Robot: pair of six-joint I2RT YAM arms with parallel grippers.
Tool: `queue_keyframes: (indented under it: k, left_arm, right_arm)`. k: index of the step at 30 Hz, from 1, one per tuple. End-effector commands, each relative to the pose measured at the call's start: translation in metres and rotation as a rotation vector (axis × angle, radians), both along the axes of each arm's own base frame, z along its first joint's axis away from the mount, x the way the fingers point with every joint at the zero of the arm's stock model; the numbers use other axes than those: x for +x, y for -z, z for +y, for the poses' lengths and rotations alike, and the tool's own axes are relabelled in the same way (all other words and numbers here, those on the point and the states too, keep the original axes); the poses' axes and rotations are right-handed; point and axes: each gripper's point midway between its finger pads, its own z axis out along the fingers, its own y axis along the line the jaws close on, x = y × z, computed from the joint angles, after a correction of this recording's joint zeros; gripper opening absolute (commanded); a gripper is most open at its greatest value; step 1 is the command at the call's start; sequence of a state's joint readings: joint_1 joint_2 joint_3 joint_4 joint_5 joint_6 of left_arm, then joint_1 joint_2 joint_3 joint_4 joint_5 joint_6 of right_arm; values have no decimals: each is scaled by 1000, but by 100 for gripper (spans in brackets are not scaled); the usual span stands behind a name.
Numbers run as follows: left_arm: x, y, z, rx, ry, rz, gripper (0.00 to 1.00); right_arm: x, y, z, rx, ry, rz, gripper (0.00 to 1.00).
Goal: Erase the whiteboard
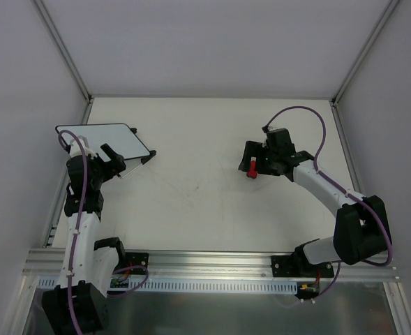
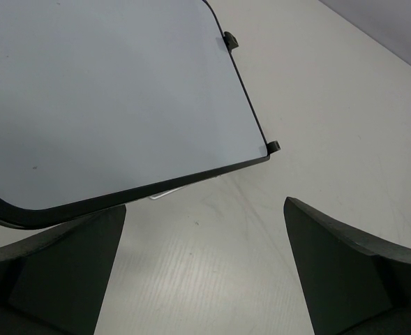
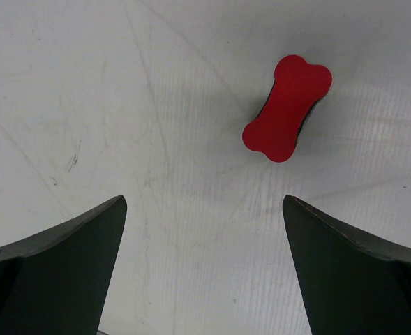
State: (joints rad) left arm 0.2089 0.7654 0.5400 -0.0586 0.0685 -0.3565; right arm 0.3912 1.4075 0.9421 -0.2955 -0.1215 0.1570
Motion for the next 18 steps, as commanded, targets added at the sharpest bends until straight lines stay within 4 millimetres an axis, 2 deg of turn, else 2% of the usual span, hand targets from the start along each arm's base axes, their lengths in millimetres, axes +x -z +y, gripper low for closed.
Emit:
queue_keyframes:
  k: [1, 12, 18]
  left_arm:
    - [4, -21, 2, 0, -21, -41, 99]
    - [-5, -13, 4, -4, -54, 3, 99]
    - [-17, -11, 4, -2, -74, 21, 99]
  right_arm:
    - [2, -1, 2, 20, 3, -2, 99]
    - [2, -5, 0, 16, 5, -12, 99]
    - [5, -16, -5, 22, 25, -45, 99]
